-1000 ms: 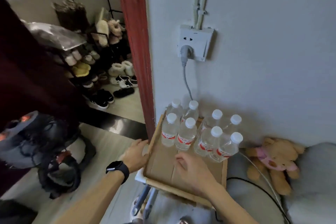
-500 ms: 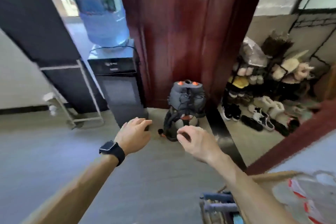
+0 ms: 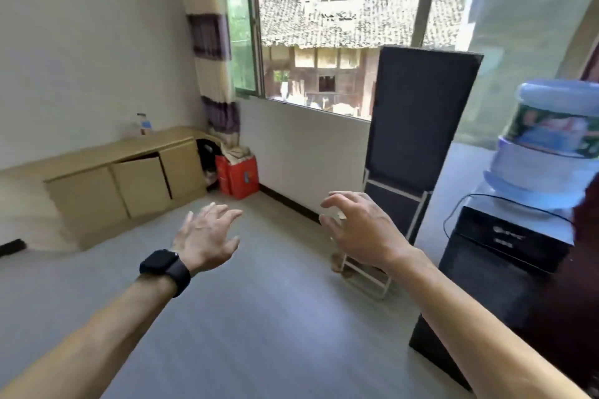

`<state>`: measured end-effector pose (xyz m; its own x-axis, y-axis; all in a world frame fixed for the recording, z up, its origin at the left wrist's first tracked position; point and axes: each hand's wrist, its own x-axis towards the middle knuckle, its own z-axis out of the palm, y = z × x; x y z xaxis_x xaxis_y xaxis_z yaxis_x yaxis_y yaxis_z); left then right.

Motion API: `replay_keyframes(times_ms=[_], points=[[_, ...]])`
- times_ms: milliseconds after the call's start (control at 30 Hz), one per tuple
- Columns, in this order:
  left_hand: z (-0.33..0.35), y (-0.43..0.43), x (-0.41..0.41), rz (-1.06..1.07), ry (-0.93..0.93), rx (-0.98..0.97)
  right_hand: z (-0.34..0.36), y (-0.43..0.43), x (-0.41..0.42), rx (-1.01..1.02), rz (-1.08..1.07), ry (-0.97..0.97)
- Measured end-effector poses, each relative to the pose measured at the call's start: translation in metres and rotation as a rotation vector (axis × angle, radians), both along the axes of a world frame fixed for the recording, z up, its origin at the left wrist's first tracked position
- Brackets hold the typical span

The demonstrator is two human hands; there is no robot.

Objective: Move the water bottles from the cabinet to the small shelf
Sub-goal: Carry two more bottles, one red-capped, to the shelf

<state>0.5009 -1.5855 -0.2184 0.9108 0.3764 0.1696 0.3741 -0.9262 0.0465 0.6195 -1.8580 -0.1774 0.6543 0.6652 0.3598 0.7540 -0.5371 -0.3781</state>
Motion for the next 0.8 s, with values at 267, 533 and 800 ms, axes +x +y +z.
replay_keyframes(times_ms=[267,533,800], points=[[0.046,0.157,-0.042,0.324,-0.063,0.051,0.016,0.228,0.014,0.016,0.269,-0.139],[0.052,0.268,-0.018,0.43,-0.121,0.012,0.031,0.349,0.075,0.09,0.362,-0.175],[0.056,0.373,0.065,0.509,-0.19,0.017,0.038,0.465,0.19,0.104,0.445,-0.194]])
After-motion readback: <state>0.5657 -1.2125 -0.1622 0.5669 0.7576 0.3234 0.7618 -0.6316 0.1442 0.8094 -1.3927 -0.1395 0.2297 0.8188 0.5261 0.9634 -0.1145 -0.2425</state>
